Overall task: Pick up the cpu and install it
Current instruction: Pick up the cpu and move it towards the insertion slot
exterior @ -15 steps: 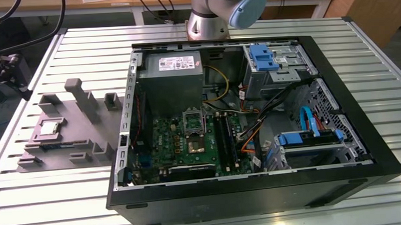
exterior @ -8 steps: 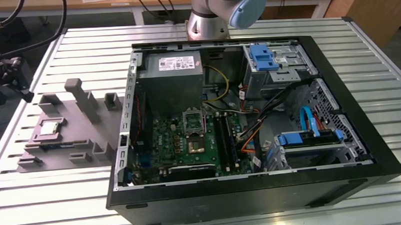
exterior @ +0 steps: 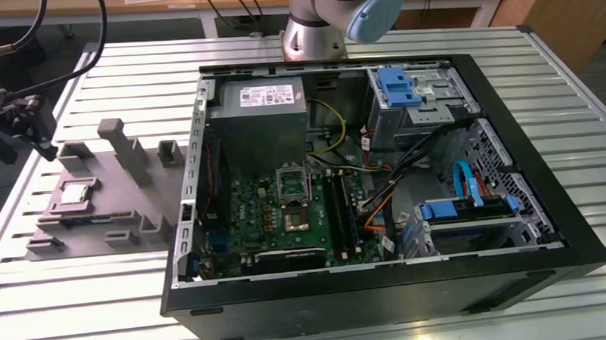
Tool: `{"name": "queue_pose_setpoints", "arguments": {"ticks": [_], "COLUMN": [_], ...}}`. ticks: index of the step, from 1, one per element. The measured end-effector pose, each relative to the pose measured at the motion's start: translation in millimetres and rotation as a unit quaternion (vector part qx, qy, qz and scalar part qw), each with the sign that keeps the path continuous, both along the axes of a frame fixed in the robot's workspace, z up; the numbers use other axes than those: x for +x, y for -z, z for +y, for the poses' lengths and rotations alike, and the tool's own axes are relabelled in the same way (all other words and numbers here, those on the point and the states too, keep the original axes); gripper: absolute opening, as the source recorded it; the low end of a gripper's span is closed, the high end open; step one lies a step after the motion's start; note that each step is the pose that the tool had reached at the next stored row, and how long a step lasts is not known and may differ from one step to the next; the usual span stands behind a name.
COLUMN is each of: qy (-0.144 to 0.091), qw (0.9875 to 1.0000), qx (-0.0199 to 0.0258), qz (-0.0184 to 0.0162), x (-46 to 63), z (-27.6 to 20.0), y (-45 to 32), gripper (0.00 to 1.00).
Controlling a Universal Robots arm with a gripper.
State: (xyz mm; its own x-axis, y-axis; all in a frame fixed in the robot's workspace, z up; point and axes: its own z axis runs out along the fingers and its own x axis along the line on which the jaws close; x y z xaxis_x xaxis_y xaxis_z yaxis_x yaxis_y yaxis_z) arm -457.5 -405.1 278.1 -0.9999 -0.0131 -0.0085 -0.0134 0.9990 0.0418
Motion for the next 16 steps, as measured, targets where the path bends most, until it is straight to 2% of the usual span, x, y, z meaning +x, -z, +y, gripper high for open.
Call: {"name": "queue_pose_setpoints", "arguments": {"ticks": [16], "qy": [0.000], "qw": [1.0000], "qx": [0.0001], "qz": [-0.0001], "x": [2.3], "z": [-0.6], "y": [5.9], "gripper": [0.59]}}
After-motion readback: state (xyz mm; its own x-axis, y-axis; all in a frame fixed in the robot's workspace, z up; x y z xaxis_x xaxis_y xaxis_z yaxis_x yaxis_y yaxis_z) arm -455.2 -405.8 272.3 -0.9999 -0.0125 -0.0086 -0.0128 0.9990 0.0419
